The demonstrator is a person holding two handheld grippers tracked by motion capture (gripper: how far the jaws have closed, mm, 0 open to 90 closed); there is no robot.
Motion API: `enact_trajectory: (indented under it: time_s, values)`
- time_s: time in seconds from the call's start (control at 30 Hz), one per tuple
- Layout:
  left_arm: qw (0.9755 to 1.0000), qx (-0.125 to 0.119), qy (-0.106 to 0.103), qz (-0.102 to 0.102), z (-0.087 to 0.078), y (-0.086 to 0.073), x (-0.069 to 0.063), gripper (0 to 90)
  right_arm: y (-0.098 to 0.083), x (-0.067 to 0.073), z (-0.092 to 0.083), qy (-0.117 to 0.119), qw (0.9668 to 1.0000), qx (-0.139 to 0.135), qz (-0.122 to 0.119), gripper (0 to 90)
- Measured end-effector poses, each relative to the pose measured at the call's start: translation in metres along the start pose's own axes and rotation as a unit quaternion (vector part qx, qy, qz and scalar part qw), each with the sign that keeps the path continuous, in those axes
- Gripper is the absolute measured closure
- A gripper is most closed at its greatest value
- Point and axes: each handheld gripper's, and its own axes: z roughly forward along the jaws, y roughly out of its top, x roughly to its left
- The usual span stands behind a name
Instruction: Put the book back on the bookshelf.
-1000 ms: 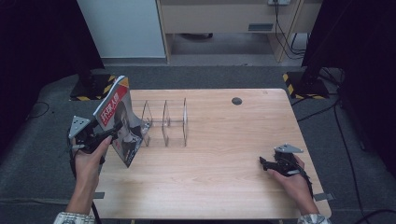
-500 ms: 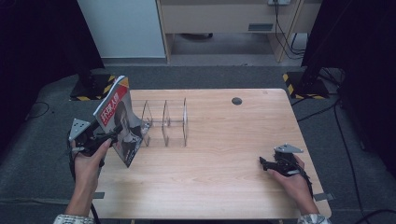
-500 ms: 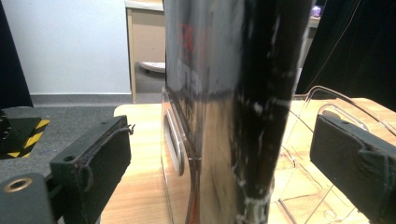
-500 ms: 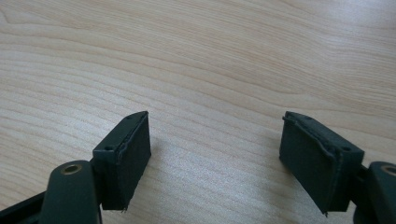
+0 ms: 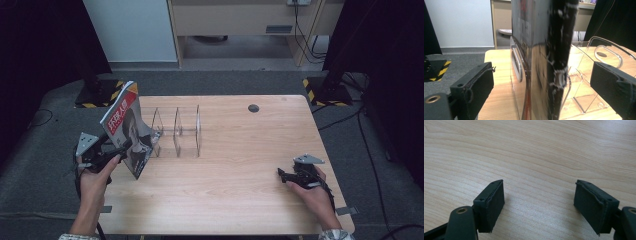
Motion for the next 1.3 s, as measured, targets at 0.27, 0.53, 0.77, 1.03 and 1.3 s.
enact_trajectory:
  time_s: [0.27,0.53,0.77,1.03,1.3]
  values:
    - [0.9999,0.011,-0.003,0.008,0.0,-0.007,-0.004,4.5,0.0,0.0,0.0,0.001,1.0,0.0,0.0,24.3]
    - [0.9998,0.018,-0.005,0.009,0.0,-0.014,-0.006,4.5,0.0,0.0,0.0,0.001,1.0,0.0,-0.001,24.0]
    - [0.9996,0.024,-0.007,0.01,-0.001,-0.019,-0.007,4.6,0.0,0.0,0.0,0.001,1.0,0.0,-0.001,23.9]
    - [0.9992,0.039,-0.01,0.01,-0.002,-0.03,-0.007,4.6,0.0,0.0,0.0,0.001,1.0,0.0,-0.001,23.9]
    - [0.9986,0.05,-0.014,0.013,-0.004,-0.04,-0.009,4.6,0.0,0.0,0.0,0.001,1.0,0.0,-0.001,23.8]
